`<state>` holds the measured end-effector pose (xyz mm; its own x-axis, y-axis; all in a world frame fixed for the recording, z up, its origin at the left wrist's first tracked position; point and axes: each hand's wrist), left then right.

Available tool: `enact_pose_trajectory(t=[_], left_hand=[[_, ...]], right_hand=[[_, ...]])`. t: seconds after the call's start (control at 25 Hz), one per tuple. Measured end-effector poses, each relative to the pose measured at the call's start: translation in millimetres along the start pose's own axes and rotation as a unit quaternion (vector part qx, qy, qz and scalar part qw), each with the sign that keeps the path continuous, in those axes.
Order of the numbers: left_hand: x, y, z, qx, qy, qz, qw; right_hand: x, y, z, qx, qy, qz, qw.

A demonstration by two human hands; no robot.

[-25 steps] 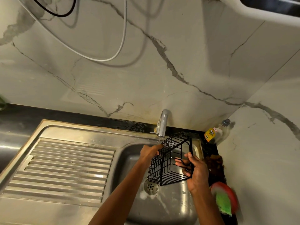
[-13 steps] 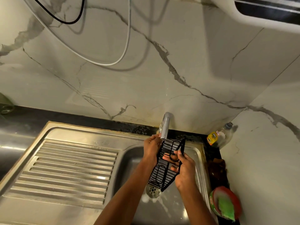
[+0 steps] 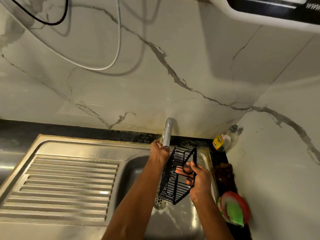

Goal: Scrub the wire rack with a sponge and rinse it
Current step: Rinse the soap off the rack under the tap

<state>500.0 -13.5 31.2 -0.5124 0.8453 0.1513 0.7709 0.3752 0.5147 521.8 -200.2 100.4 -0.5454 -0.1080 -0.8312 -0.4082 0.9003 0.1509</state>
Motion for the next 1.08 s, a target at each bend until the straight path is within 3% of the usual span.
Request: enact_pose_trajectory(t=[0.08, 0.24, 0.28, 0.4, 0.48, 0.6, 0.72, 0.84, 1.0, 1.08], left_hand=[[-4, 0, -16, -0.035, 0.035, 0.013, 0.999], [-17, -27, -51, -0.084, 0.158, 0.161, 0.971], [-22, -43, -59, -0.119, 0.195, 0.23, 0.946], [-40, -97, -65, -0.233, 0.291, 0.413, 0.831], [-47, -129, -50, -0.284, 0.329, 0.411, 0.801], [-38, -160, -12, -0.247, 0.333, 0.471, 0.779], [-22, -166, 0, -0.085, 0.235, 0.531, 0.81], [-13, -148, 1, -0.016, 0.135, 0.444, 0.886], [-20, -100, -9, 0.022, 0.13, 0.454, 0.881], [-23, -75, -13, -0.003, 0.128, 0.466, 0.875]], right_hand=[[3, 5, -2, 0.004, -0.005, 0.004, 1.0], [8, 18, 3, 0.005, 0.013, 0.01, 1.0], [11, 20, 5, 0.006, 0.017, 0.015, 1.0], [13, 26, 7, 0.018, 0.018, -0.007, 1.0], [12, 28, 9, -0.007, 0.01, -0.002, 1.0], [3, 18, 16, -0.039, 0.026, 0.043, 0.998], [-5, -6, 24, -0.054, 0.027, 0.094, 0.994], [-6, -36, 29, -0.063, 0.028, 0.151, 0.986], [1, -77, 35, -0.082, 0.037, 0.228, 0.969], [-3, -96, 35, -0.091, 0.039, 0.25, 0.963]])
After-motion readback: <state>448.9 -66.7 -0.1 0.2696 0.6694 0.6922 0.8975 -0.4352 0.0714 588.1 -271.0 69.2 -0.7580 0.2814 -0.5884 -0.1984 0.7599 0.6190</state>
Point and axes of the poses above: each hand's wrist, its own z-axis towards the middle knuckle, its own y-axis out of the palm, x = y × z, and after that the axes turned 6 degrees about x, right-handed
